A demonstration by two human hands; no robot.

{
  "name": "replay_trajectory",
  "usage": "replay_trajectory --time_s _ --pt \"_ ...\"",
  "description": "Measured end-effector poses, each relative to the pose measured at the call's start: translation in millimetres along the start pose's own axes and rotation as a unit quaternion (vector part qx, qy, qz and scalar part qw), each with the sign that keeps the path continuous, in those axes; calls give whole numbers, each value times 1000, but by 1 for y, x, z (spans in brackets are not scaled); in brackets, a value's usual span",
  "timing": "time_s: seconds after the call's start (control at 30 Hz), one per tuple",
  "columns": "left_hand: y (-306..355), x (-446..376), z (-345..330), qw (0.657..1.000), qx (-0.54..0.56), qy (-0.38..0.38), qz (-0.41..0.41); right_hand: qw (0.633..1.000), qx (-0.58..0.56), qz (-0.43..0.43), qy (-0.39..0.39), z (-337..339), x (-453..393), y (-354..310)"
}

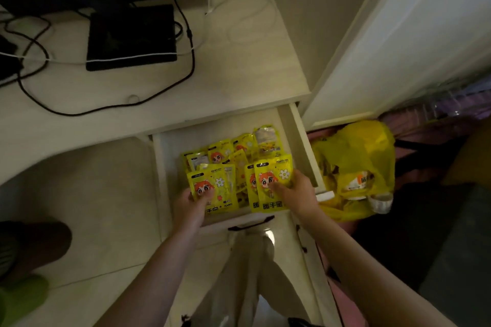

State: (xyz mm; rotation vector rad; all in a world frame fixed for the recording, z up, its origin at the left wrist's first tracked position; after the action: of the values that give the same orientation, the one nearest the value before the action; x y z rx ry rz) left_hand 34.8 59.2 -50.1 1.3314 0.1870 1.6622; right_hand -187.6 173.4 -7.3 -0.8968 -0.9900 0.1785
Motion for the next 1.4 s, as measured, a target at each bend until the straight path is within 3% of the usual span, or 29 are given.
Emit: replay_trajectory --time_s 0.17,0.4,0.53,0.73,0.87,1.0,1.17,1.4 --pt "11 -68 -10 999 -15 12 51 998 50 -26 -20 -30 -70 -26" --pt "39 -140 -20 995 -78 47 34 998 51 -5 -44 -71 -145 -39" --pt "44 -167 -23 993 -100 56 33 992 108 16 -62 -88 -176 -40" --pt "40 -185 -23 993 -94 49 56 985 170 1 -25 -82 -201 -39" --pt "33 -185 -15 988 -136 54 47 971 238 -9 -17 -64 -199 -36" --pt "24 -171 -5 988 -132 58 59 976 216 -34 -12 -45 -187 -29" --pt "25 -132 5 985 -152 78 18 980 195 -30 -14 -24 -161 -27" --pt "15 -52 9 996 -58 74 -3 984 171 30 -42 -1 -102 -25"
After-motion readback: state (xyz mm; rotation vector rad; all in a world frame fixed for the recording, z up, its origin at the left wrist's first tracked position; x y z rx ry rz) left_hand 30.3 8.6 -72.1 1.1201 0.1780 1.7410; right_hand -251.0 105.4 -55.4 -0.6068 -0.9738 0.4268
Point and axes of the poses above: each hand's wrist, its own x-axis away from the middle knuckle, its own z-axis out of the back of the hand, y = z × x, the point moved 5 cm from there along -x, towards the middle knuckle, and after that the axes turned 10 degrees about -x, right-handed, at the moved point
